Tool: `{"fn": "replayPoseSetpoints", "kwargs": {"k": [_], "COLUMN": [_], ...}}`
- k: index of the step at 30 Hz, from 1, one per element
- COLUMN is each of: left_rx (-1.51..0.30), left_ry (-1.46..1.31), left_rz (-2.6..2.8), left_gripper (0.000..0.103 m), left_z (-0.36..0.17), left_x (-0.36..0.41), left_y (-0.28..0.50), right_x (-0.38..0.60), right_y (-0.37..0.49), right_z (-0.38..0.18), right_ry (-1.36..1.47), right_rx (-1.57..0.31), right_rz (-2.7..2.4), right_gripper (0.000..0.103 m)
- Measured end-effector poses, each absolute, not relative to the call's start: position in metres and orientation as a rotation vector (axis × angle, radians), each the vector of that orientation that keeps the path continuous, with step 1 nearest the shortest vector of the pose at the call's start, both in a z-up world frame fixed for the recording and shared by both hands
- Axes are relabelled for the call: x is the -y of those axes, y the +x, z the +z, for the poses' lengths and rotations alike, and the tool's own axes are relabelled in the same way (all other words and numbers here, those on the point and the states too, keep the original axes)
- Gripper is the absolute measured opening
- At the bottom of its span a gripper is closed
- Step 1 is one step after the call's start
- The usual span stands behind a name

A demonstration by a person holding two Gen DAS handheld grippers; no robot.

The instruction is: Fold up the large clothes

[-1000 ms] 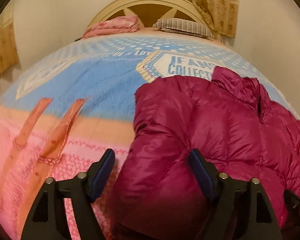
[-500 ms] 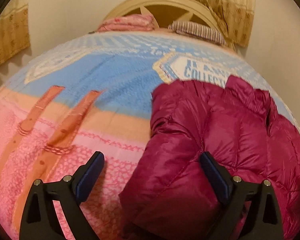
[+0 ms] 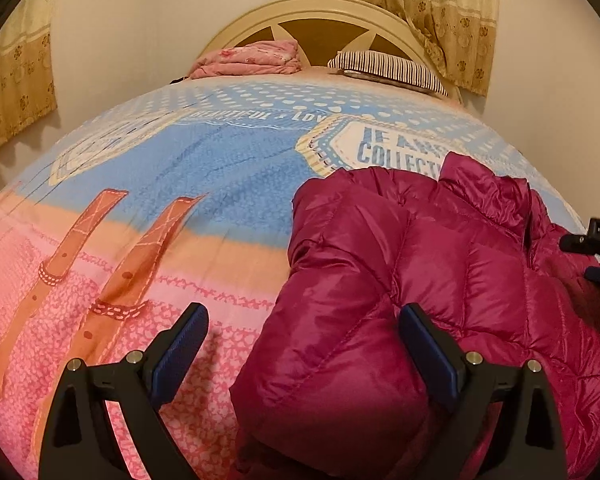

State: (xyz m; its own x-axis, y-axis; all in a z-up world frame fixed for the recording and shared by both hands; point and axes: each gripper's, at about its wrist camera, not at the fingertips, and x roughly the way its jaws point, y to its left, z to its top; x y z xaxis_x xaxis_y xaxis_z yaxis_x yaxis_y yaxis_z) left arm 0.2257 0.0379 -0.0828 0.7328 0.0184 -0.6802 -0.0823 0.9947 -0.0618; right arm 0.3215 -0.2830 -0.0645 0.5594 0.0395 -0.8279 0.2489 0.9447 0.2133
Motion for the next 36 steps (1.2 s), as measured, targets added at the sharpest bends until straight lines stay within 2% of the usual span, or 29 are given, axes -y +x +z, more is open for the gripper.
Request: {"fn": "replayPoseSetpoints", "kwargs": {"k": [10, 17, 27, 33, 36], "left_rx": [-0.758, -0.77, -0.672, -0.694, -0.797], "left_ry": [-0.076, -0.038, 0.046, 0.006, 0.019], "left_rz": [0.058, 0.067, 0.059, 0.106, 0.136], "left_gripper": [0.097, 0.097, 0.097, 0.097, 0.097], "left_z": [-0.085, -0.085, -0.028, -0.055, -0.089], "left_x": [-0.036, -0.03, -0.002, 0.002, 0.001], "left_y": [0.228, 0.231, 0.261, 0.296, 0.306], "right_x": [0.27, 0.275, 0.274, 0.276, 0.277], "right_y": [0.306, 0.306, 0.303, 0.303, 0.302], "right_z": [-0.083, -0.089, -0.089, -0.089, -0.089], "right_ry": [0.143, 0.145, 0.159, 0.172, 0.174], "right_rx": [-0.877, -0.855, -0.839, -0.839, -0.838], "right_rz": [-0.248, -0.247, -0.25, -0.242, -0.241], "right_gripper": [0.082, 0.082, 0.082, 0.082, 0.082]}}
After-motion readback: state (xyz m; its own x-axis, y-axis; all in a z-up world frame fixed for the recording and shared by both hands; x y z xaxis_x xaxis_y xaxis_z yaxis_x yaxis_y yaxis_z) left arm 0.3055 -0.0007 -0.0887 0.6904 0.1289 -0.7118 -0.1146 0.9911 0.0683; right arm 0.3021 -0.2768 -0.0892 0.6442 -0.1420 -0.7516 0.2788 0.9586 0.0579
